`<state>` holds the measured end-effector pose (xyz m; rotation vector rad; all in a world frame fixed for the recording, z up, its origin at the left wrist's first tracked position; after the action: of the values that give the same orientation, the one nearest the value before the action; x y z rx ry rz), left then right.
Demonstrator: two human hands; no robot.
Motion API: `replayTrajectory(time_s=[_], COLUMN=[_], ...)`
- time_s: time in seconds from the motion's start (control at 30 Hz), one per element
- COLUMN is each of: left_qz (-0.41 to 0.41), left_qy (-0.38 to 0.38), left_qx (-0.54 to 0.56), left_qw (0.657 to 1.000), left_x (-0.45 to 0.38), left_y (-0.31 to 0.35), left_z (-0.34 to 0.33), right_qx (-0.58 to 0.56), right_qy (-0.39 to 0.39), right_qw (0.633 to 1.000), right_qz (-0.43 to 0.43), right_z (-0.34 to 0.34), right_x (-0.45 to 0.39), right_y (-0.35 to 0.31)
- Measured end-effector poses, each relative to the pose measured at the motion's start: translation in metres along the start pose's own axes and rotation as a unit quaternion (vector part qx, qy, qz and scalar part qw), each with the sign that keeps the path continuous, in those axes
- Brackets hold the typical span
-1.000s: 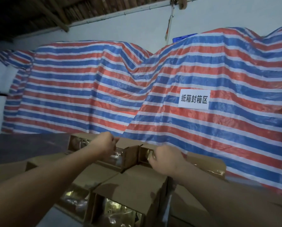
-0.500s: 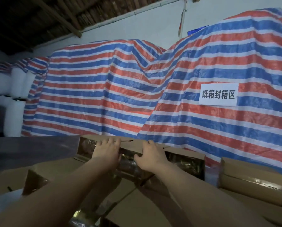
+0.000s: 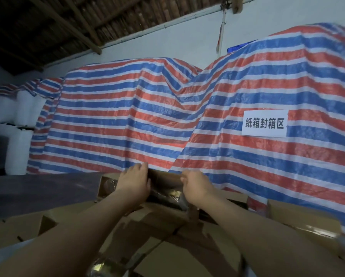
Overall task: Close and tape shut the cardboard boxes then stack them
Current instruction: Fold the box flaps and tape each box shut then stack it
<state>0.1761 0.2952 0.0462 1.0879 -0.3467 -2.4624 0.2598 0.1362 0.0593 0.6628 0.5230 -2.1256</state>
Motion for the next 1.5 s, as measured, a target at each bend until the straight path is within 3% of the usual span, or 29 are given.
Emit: replayTrajectory(time_s=[0.1,0.2,0.3,0.47,0.6,0.77,0.93,1.13,1.37,1.5], left_qz=[0.084,0.134,0.133,0.13,0.104,0.104,0.154,0.23,0.227,0.221], left_qy=[-0.038,-0.108,-0.182,-0.307,-0.431,-0.464,-0.447,-0.487,-0.461,-0.462], left_qx=[0.206,0.295,0.349,0.47,0.542,0.593,0.636,0.623,0.625,0.628], left_qw=[0.974,0.94,0.91,0.817,0.714,0.65,0.61,0.567,0.588,0.587], left_x=[0.009,0.024,0.042,0.088,0.137,0.195,0.253,0.316,0.329,0.331], left_y=[0.002,0.017,0.046,0.106,0.15,0.2,0.236,0.265,0.269,0.274], left_z=[0.032,0.05,0.066,0.091,0.09,0.068,0.032,-0.014,-0.038,-0.039], right_qx=[-0.053,-0.075,-0.072,-0.128,-0.176,-0.212,-0.24,-0.236,-0.29,-0.427], right_qy=[0.011,0.0,-0.027,-0.09,-0.126,-0.148,-0.14,-0.126,-0.034,0.082], right_qw=[0.998,0.996,0.995,0.982,0.965,0.944,0.922,0.902,0.888,0.812], right_qz=[-0.02,-0.04,-0.061,-0.108,-0.148,-0.205,-0.269,-0.339,-0.355,-0.389], right_z=[0.047,0.094,0.136,0.197,0.227,0.248,0.253,0.238,0.223,0.211], right_x=[0.012,0.031,0.054,0.116,0.171,0.247,0.313,0.39,0.419,0.439], right_y=[-0.005,-0.008,-0.009,0.006,0.032,0.07,0.112,0.162,0.177,0.172])
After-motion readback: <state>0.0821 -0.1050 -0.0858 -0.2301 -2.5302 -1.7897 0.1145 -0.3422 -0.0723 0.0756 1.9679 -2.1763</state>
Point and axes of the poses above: each hand's wrist, its own x-axis away from the middle knuckle, its own z-axis out of the back of the hand, y = z × x, the point moved 8 cm from there along -x, towards the middle knuckle, and after that the axes turned 10 degrees about z, right-handed, at the moved point
